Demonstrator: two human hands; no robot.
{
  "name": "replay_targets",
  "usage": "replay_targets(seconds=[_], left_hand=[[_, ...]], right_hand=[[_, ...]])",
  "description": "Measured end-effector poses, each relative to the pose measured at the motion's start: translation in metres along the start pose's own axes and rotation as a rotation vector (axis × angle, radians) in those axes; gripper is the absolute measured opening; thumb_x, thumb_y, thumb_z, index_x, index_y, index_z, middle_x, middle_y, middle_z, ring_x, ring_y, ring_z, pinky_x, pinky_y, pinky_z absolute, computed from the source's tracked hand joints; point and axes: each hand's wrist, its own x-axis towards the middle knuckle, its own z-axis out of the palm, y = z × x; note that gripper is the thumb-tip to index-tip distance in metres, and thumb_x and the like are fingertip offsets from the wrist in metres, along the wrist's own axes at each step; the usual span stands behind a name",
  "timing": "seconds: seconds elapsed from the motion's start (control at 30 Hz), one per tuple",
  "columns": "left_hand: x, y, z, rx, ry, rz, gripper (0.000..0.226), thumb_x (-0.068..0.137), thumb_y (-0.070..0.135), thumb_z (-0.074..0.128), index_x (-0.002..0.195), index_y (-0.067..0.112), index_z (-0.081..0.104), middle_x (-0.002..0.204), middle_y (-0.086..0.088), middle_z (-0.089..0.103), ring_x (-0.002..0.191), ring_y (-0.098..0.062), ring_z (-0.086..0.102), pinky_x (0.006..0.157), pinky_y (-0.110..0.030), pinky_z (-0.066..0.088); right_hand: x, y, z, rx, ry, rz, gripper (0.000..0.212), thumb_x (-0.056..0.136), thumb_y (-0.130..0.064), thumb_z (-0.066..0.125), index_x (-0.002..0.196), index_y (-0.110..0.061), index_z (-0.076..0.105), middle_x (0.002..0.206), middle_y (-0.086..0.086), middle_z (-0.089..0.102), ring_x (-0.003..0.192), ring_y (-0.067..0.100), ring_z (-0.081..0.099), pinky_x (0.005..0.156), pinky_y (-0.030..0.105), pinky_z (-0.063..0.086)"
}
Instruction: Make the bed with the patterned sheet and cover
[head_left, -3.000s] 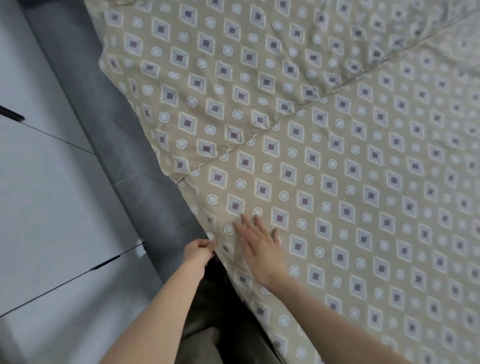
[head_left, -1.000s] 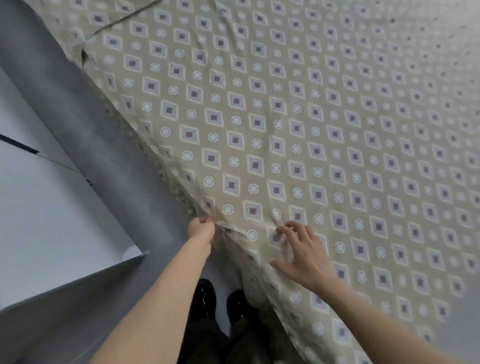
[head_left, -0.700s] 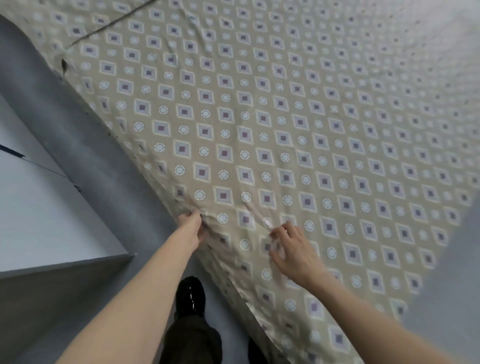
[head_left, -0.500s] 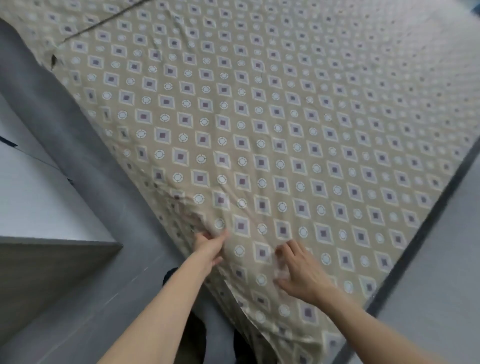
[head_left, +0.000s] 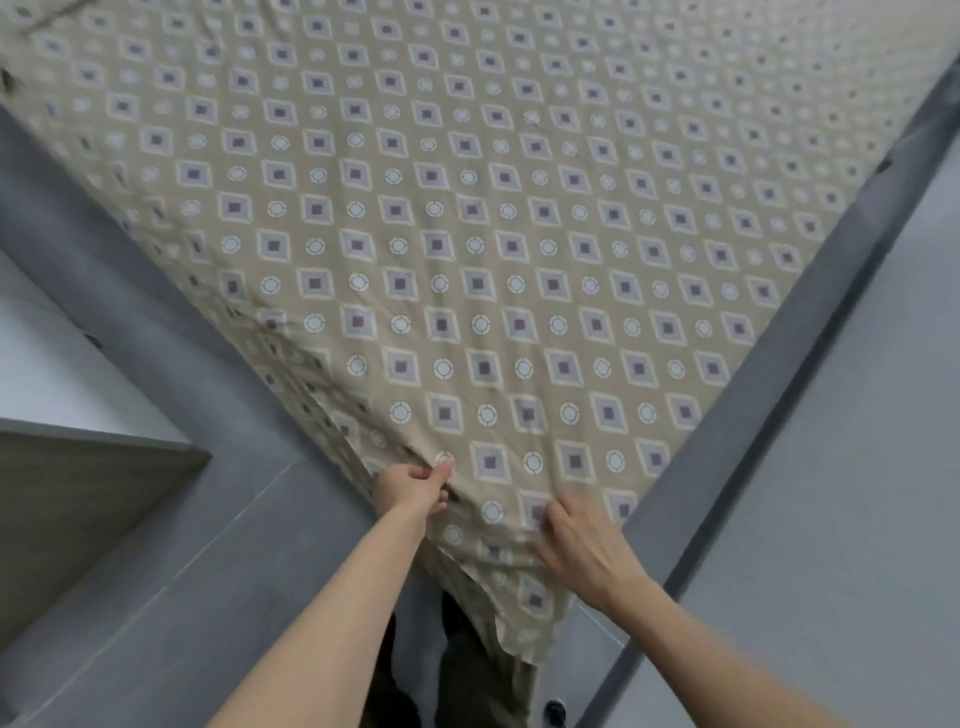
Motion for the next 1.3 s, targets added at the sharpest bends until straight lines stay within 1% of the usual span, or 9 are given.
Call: replay_targets(seconds=[0.07,0.17,0.37,0.5,0.7,0.9,1.0,1.17,1.3], left_hand=[[-0.002,-0.003,-0.001,-0.046,-0.006,-0.003,0.027,0.080,0.017,0.075,0.069,0.001,0.056,0.062,-0.009,0.057,0.048,-0.012,0.055,0.046,-0.021,0.055],[-0.003,-0.005,-0.005,-0.051,-0.032,0.006,0.025,0.081,0.017,0.073,0.075,-0.001,0.056,0.066,-0.010,0.057,0.054,-0.013,0.055,0.039,-0.017,0.050],[-0.006,0.002,-0.005,0.099,-0.164,0.024,0.042,0.081,0.024,0.073,0.106,-0.002,0.052,0.111,-0.014,0.059,0.096,-0.026,0.063,0.048,-0.027,0.056],[-0.014,-0.001,0.001,0.131,-0.249,-0.003,0.055,0.082,0.029,0.072,0.120,-0.001,0.047,0.125,-0.015,0.054,0.110,-0.028,0.059,0.041,-0.025,0.053],[-0.001,-0.002,0.003,0.156,-0.261,0.037,0.046,0.089,0.025,0.063,0.123,0.001,0.044,0.129,-0.012,0.052,0.113,-0.028,0.057,0.063,-0.034,0.055],[-0.007,-0.004,0.007,0.152,-0.283,0.018,0.044,0.096,0.023,0.053,0.132,0.002,0.039,0.128,-0.012,0.055,0.098,-0.022,0.060,0.062,-0.026,0.051],[-0.018,-0.005,-0.002,0.196,-0.336,-0.015,0.035,0.100,0.019,0.043,0.131,0.002,0.044,0.119,-0.008,0.058,0.089,-0.020,0.058,0.074,-0.028,0.050],[-0.054,0.007,-0.031,0.385,-0.357,0.047,0.036,0.097,0.009,0.037,0.132,0.011,0.046,0.110,-0.005,0.049,0.067,-0.012,0.051,0.057,-0.023,0.039],[-0.094,0.041,-0.055,0.407,-0.383,0.090,0.038,0.098,0.010,0.036,0.135,0.012,0.043,0.112,-0.004,0.046,0.085,-0.019,0.053,0.058,-0.024,0.039]], right_hand=[[-0.012,-0.005,0.003,-0.144,-0.074,-0.028,0.041,0.052,-0.045,0.077,0.073,-0.017,0.055,0.071,-0.002,0.051,0.064,0.017,0.049,0.057,0.026,0.044],[-0.022,-0.004,0.020,-0.158,-0.052,0.059,0.049,0.030,-0.011,0.087,0.064,-0.019,0.052,0.064,-0.003,0.049,0.055,0.015,0.047,0.046,0.023,0.039],[-0.028,-0.008,0.021,-0.030,0.002,0.107,0.023,0.079,0.005,0.058,0.074,-0.013,0.043,0.074,0.005,0.049,0.066,0.024,0.047,0.057,0.032,0.034],[-0.040,-0.013,0.030,0.050,0.060,0.241,0.015,0.077,0.006,0.056,0.074,-0.009,0.054,0.072,0.007,0.057,0.065,0.026,0.050,0.057,0.033,0.037],[-0.031,-0.019,0.034,0.016,0.058,0.317,0.016,0.072,0.008,0.052,0.075,-0.006,0.059,0.077,0.010,0.061,0.072,0.029,0.055,0.058,0.032,0.030],[-0.033,-0.037,0.043,0.043,0.139,0.400,0.027,0.077,0.011,0.049,0.082,-0.011,0.035,0.085,0.004,0.037,0.074,0.024,0.039,0.060,0.031,0.027],[-0.037,-0.049,0.037,0.103,0.078,0.481,0.020,0.083,0.001,0.050,0.088,-0.012,0.036,0.100,0.005,0.044,0.080,0.022,0.039,0.064,0.029,0.029],[-0.059,-0.059,0.007,0.237,-0.135,0.519,0.037,0.093,-0.020,0.045,0.130,-0.017,0.045,0.130,0.005,0.048,0.116,0.025,0.048,0.087,0.034,0.041],[-0.078,-0.074,-0.029,0.261,-0.178,0.539,0.041,0.094,-0.026,0.042,0.135,-0.024,0.044,0.133,0.002,0.050,0.120,0.024,0.048,0.098,0.038,0.037]])
